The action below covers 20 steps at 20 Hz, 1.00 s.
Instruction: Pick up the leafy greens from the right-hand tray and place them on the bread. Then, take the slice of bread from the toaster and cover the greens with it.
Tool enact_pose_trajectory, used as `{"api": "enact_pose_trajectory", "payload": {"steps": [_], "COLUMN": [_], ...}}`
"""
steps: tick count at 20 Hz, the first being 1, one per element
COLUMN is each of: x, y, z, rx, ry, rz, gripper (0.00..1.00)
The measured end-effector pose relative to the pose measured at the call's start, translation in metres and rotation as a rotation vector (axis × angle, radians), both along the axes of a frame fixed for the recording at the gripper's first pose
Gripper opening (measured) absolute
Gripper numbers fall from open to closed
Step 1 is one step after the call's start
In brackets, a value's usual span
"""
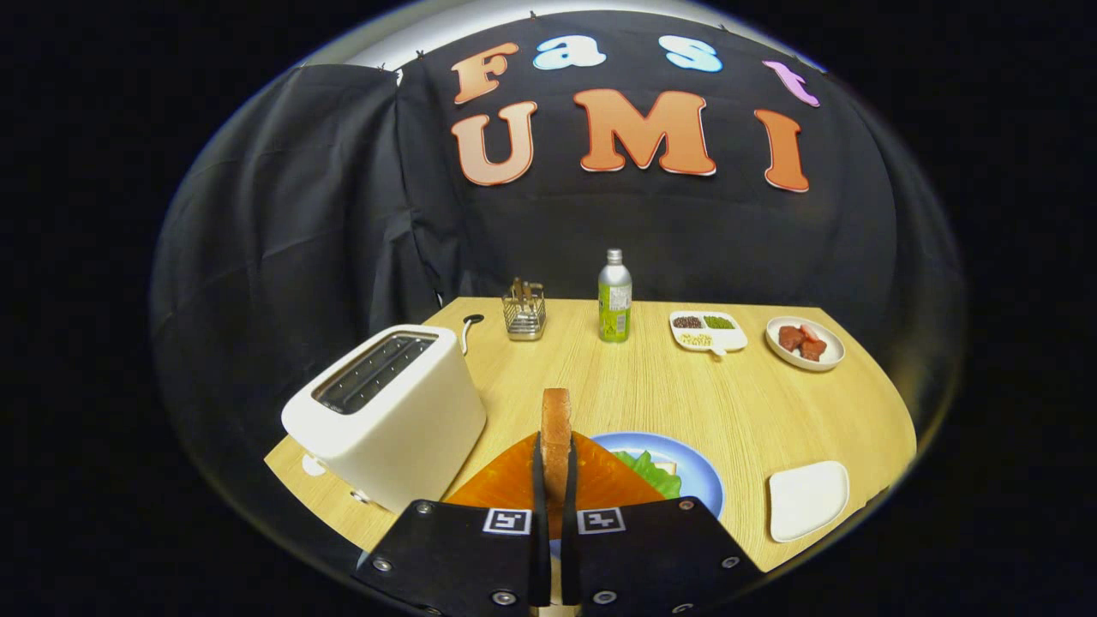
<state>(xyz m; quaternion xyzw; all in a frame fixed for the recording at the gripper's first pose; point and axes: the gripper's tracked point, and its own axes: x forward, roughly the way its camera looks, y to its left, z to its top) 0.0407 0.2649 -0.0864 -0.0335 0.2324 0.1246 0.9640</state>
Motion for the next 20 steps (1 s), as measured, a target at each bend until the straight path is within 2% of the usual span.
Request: {"api": "enact_pose_trajectory", "payload": {"steps": [3, 9, 13, 15, 18, 20], "x": [0.000, 0.005, 0.009, 0.013, 0.016, 0.021], "y": [-0.009, -0.034, -0.054, -0.061, -0.076, -0.086], "z": [-0.018, -0.022, -0.028, -0.035, -0.044, -0.052], "rx": [0.033, 0.049, 0.071, 0.077, 0.073, 0.072], "ry": [0.040, 0.041, 0.058, 0.076, 0.093, 0.103], "rz": [0.001, 0.002, -0.016, -0.021, -0.041, -0.073], "gripper": [0.05, 0.05, 0.08, 0.12, 0.25, 0.30]}}
